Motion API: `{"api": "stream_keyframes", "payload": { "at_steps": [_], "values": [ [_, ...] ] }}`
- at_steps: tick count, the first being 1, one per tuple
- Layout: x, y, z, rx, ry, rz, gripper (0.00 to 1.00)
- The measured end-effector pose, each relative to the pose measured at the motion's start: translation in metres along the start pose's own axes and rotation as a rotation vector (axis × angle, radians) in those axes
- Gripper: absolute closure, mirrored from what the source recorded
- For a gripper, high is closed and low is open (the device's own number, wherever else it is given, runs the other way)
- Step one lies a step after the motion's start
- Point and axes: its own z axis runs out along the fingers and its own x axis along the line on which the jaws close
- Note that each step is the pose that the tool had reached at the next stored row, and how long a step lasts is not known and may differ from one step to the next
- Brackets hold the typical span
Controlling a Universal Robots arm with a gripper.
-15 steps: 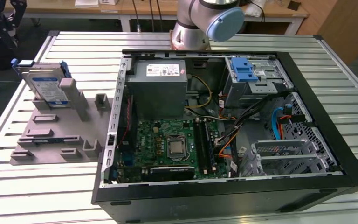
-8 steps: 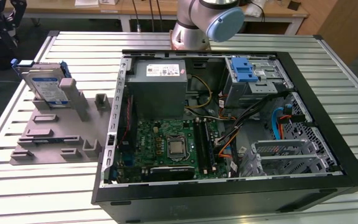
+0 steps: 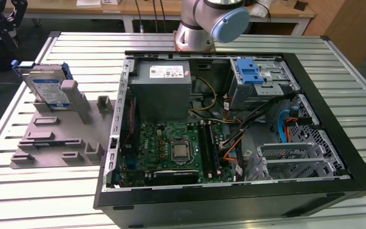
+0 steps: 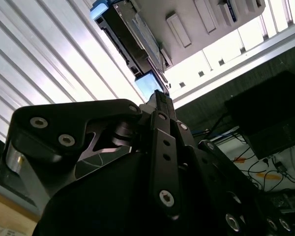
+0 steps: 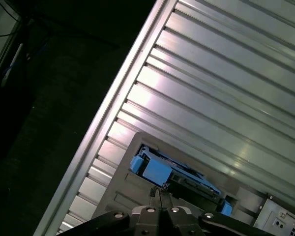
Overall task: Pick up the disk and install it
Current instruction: 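Pick up the disk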
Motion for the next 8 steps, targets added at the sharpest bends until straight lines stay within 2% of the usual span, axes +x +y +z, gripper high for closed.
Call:
{"api": "stream_keyframes", "payload": {
  "at_steps": [4, 8],
  "values": [
    [0.0000, 0.0000, 0.0001, 0.0013, -0.0072, -0.022, 0.89],
    [0.0000, 0.0000, 0.0002, 0.0015, -0.0064, -0.061, 0.89]
  ]
}}
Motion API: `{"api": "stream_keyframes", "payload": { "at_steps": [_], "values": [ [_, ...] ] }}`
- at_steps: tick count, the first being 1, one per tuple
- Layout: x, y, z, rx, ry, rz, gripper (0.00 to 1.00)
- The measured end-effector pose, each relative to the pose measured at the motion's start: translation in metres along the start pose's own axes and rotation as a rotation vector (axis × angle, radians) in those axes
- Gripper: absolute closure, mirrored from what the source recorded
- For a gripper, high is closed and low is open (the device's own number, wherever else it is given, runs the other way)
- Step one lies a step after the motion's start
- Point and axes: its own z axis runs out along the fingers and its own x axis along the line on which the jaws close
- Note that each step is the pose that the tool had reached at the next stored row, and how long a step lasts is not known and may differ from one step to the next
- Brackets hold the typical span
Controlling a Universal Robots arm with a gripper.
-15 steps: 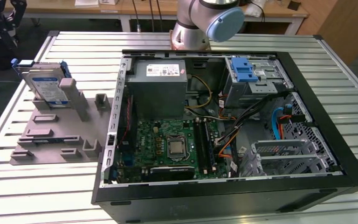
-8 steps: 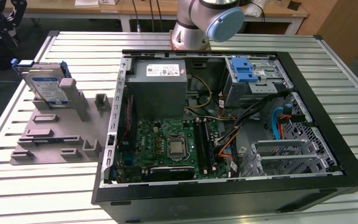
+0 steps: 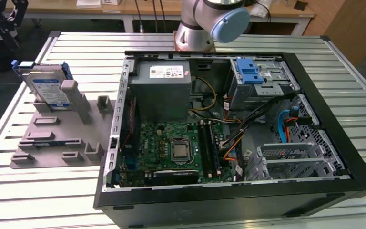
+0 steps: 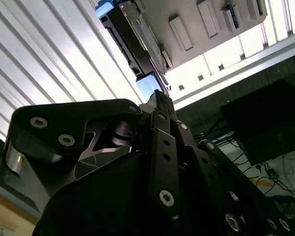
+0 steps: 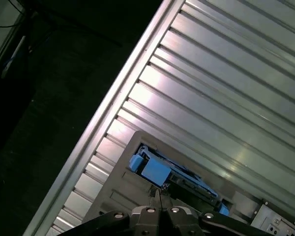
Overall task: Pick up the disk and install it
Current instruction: 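Pick up the disk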
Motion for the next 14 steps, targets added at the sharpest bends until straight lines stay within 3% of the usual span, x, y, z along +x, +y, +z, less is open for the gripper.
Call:
{"api": "stream_keyframes", "payload": {
  "at_steps": [8, 14],
  "values": [
    [0.0000, 0.0000, 0.0001, -0.0005, 0.0036, -0.106, 0.89],
    [-0.0001, 0.0000, 0.0002, 0.0000, 0.0028, -0.159, 0.89]
  ]
}}
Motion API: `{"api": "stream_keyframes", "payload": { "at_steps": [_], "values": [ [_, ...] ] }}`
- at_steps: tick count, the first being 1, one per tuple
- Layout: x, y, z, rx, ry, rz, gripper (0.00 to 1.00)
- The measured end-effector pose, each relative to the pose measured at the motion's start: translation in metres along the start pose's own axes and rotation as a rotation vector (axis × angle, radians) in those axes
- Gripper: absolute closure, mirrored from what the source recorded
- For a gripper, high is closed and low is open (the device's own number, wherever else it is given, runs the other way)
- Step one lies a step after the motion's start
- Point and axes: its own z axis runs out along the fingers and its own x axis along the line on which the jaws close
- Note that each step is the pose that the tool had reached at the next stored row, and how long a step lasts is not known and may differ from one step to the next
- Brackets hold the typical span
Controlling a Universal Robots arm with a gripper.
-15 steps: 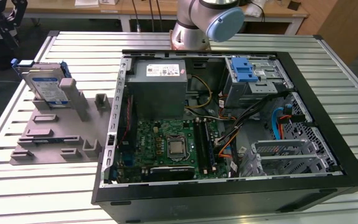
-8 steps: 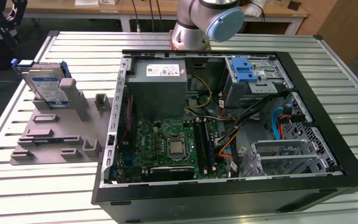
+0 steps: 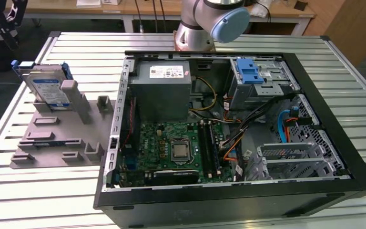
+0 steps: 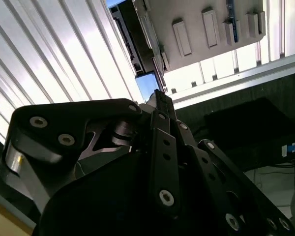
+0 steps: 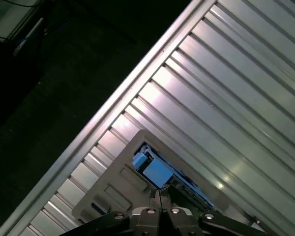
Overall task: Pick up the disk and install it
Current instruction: 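Pick up the disk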
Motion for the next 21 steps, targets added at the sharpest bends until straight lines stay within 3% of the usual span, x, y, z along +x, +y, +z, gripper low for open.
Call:
{"api": "stream_keyframes", "payload": {
  "at_steps": [8, 21],
  "values": [
    [0.0000, 0.0000, 0.0003, 0.0024, -0.0040, -0.091, 0.89],
    [0.0001, 0.0000, 0.0007, 0.0029, -0.0024, -0.231, 0.89]
  ]
}}
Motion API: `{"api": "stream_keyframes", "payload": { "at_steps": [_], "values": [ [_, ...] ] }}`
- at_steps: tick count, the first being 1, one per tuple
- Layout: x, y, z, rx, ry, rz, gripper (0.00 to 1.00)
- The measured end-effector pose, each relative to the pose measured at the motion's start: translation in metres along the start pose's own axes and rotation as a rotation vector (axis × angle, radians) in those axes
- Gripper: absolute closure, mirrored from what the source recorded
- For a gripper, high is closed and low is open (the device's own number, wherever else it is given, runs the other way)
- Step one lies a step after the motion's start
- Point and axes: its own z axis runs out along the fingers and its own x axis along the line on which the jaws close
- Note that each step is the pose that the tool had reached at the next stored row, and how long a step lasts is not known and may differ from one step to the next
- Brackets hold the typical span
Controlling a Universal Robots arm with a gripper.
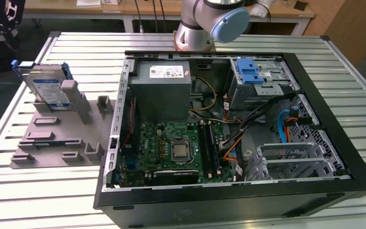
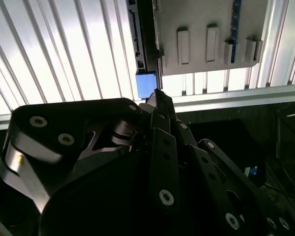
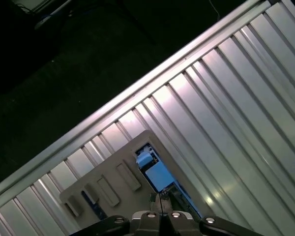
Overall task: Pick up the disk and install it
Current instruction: 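Pick up the disk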
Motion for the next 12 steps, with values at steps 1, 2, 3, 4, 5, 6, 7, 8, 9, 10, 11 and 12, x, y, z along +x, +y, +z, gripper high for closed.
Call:
{"api": "stream_keyframes", "payload": {
  "at_steps": [1, 2, 3, 4, 5, 6, 7, 8, 9, 10, 11, 12],
  "values": [
    [0.0000, 0.0000, 0.0000, 0.0001, 0.0002, -0.010, 0.89],
    [0.0000, 0.0000, 0.0000, 0.0002, 0.0004, -0.020, 0.89],
    [0.0000, 0.0000, 0.0000, 0.0003, 0.0005, -0.029, 0.89],
    [0.0000, 0.0000, 0.0001, 0.0004, 0.0007, -0.039, 0.89],
    [0.0000, 0.0000, 0.0001, 0.0006, 0.0009, -0.049, 0.89],
    [0.0000, 0.0000, 0.0001, 0.0006, 0.0011, -0.058, 0.89],
    [0.0000, 0.0000, 0.0001, 0.0008, 0.0011, -0.067, 0.89],
    [0.0000, 0.0000, 0.0001, 0.0009, 0.0013, -0.077, 0.89],
    [0.0000, 0.0000, 0.0002, 0.0010, 0.0014, -0.086, 0.89],
    [0.0000, 0.0000, 0.0002, 0.0013, 0.0015, -0.096, 0.89],
    [0.0000, 0.0000, 0.0002, 0.0016, 0.0016, -0.104, 0.89],
    [0.0000, 0.0000, 0.0002, 0.0020, 0.0014, -0.113, 0.89]
  ]
}}
